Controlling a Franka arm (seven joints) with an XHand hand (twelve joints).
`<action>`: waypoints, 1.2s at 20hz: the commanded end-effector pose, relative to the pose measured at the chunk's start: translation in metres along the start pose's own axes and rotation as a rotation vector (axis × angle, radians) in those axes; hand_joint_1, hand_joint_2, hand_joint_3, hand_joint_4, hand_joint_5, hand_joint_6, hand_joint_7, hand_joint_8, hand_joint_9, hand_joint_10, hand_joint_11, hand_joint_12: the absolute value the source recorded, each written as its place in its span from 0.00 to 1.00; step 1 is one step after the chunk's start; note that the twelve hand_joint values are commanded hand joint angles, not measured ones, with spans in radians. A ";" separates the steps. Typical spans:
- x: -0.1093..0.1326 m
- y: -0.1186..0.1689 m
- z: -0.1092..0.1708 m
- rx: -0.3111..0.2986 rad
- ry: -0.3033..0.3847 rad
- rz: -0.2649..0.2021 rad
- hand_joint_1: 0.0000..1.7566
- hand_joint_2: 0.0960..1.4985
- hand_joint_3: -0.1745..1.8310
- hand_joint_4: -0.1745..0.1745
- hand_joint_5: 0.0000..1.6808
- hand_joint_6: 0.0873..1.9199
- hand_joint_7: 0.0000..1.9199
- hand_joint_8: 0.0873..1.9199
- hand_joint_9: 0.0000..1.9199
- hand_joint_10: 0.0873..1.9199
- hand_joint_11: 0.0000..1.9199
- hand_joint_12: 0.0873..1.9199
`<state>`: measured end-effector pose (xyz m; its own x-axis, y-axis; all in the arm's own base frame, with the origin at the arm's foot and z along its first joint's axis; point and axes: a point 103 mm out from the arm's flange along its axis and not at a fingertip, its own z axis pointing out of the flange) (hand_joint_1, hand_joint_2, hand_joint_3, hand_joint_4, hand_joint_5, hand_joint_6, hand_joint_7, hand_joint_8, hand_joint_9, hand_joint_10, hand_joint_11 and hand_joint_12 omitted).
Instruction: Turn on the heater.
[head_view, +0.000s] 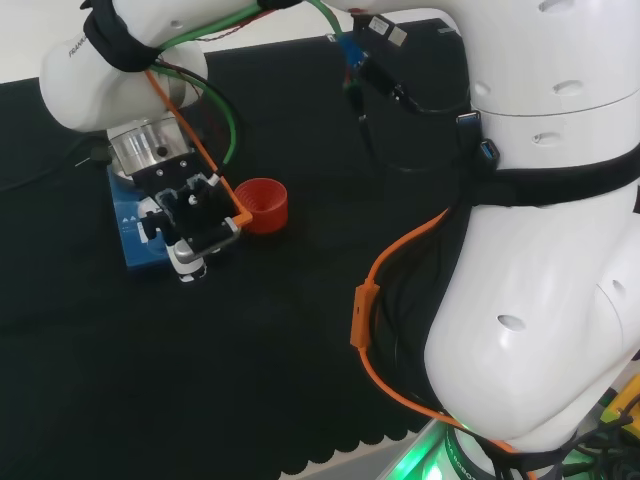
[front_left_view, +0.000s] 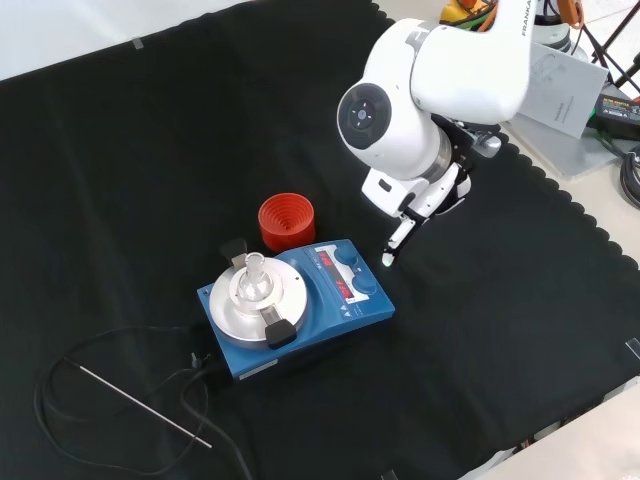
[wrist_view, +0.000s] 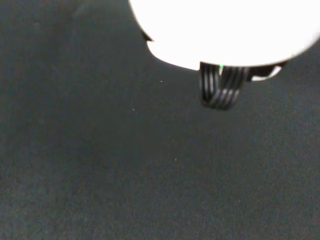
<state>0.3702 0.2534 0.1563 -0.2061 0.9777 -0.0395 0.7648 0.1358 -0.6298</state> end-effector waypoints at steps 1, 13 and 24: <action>0.003 -0.001 0.000 0.001 -0.005 -0.001 0.89 0.23 0.81 0.41 0.04 0.19 0.86 0.78 0.87 0.74 0.73 0.67; 0.011 0.003 0.000 0.001 -0.013 -0.009 0.89 0.23 0.81 0.41 0.04 0.19 0.86 0.78 0.87 0.74 0.73 0.67; 0.004 0.011 0.002 0.011 -0.017 -0.004 0.89 0.23 0.81 0.41 0.05 0.19 0.86 0.78 0.87 0.75 0.73 0.67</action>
<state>0.3762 0.2597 0.1489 -0.2206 0.9741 -0.0499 0.7585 0.1392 -0.6367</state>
